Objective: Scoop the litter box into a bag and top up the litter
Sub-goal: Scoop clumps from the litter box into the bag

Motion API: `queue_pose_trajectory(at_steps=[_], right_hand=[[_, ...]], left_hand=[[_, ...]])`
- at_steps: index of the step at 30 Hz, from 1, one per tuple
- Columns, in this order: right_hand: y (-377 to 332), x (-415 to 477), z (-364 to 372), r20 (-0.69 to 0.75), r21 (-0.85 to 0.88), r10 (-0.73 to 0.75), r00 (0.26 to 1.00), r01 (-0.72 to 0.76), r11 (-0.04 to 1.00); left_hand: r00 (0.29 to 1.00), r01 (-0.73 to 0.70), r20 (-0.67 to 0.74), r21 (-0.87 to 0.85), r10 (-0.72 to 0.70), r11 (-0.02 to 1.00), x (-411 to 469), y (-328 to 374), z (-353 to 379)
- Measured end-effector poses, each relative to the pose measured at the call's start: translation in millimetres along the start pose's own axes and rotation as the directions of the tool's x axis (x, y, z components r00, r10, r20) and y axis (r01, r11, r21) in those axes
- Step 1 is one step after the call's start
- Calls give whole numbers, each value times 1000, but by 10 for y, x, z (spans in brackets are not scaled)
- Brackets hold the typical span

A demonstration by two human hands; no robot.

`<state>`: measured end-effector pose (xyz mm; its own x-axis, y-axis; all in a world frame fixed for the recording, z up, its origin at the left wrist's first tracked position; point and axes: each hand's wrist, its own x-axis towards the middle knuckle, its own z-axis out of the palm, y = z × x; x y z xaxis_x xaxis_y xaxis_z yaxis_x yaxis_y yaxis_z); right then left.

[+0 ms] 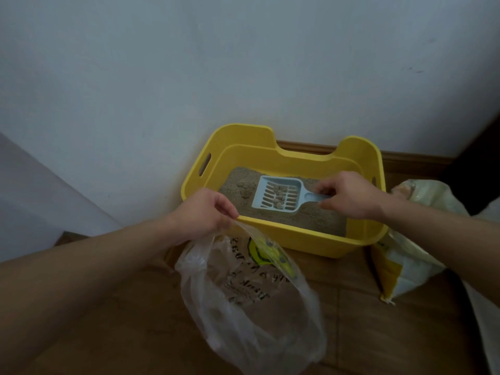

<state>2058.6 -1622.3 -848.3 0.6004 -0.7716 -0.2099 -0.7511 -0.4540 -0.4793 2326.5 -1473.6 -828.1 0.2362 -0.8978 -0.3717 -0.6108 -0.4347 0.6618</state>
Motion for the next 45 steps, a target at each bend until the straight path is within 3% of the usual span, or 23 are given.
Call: queue_pose_trajectory(at_steps=[9, 23, 45], right_hand=[[-122, -442, -245, 38, -26, -92, 995, 93, 995], [-472, -787, 363, 402, -61, -256, 879, 304, 951], [-332, -641, 541, 356, 10, -304, 884, 321, 947]], left_hand=[[1000, 1, 4, 38, -1, 999, 47, -53, -25], [1000, -25, -9, 38, 26, 999, 37, -135, -59], [999, -42, -2, 12, 42, 999, 68, -199, -32]])
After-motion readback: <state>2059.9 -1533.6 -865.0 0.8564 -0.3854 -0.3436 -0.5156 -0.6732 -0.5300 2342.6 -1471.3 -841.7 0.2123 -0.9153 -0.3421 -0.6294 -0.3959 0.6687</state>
